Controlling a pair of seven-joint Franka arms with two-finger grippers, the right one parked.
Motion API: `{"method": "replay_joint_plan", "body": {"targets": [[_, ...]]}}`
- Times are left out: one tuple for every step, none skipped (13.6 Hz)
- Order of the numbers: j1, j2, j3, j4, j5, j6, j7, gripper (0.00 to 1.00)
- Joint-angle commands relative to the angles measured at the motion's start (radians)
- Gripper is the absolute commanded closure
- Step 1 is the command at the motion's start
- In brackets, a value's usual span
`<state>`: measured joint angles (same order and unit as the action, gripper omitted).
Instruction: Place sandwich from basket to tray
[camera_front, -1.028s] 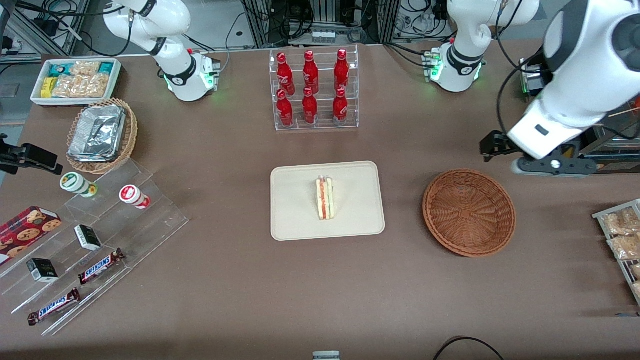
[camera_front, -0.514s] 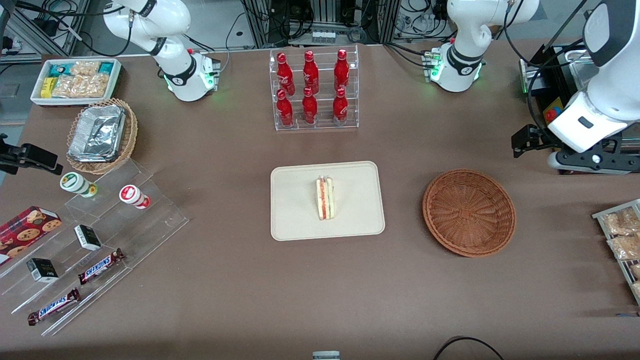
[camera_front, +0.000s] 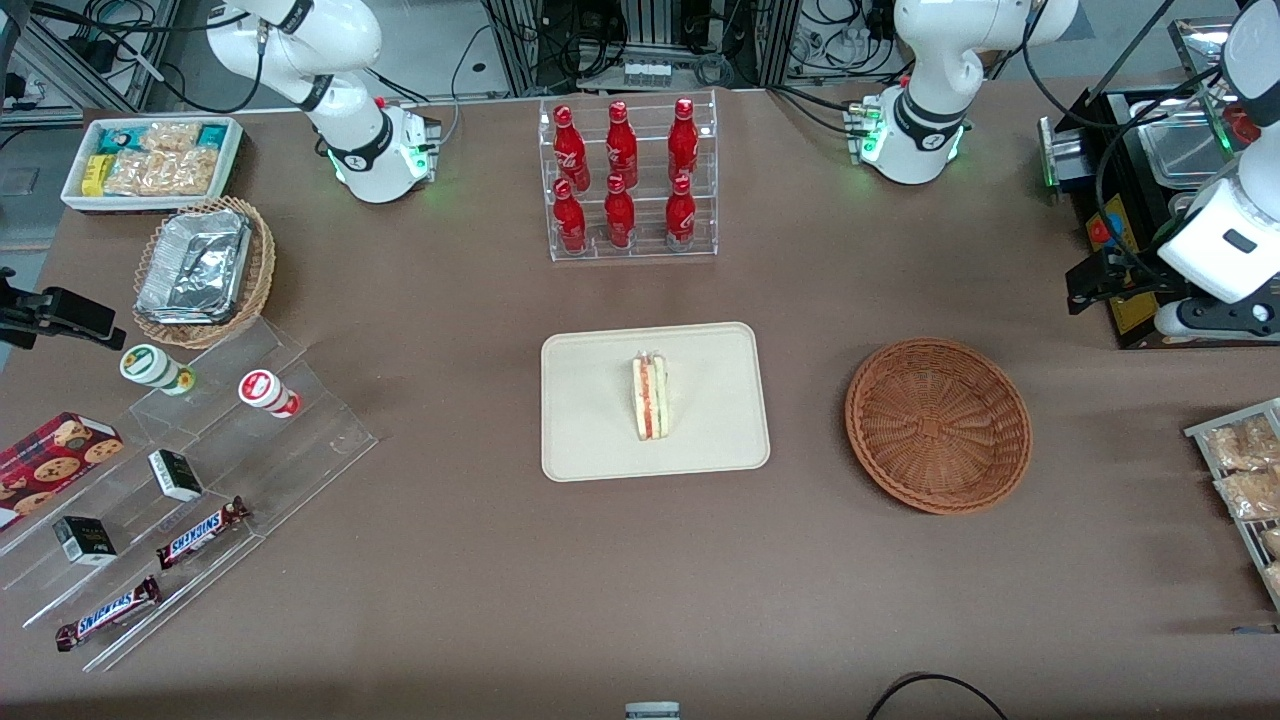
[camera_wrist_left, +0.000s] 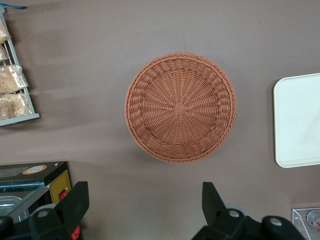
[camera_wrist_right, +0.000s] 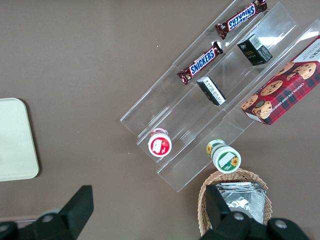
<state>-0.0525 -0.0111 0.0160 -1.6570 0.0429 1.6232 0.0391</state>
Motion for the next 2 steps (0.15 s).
{"method": "replay_joint_plan", "body": {"targets": [[0.036,0.002,-0.033,0.031,-0.008,-0.025,-0.007,0.0],[0.034,0.002,-0.03,0.031,-0.008,-0.031,-0.03,0.0]]}}
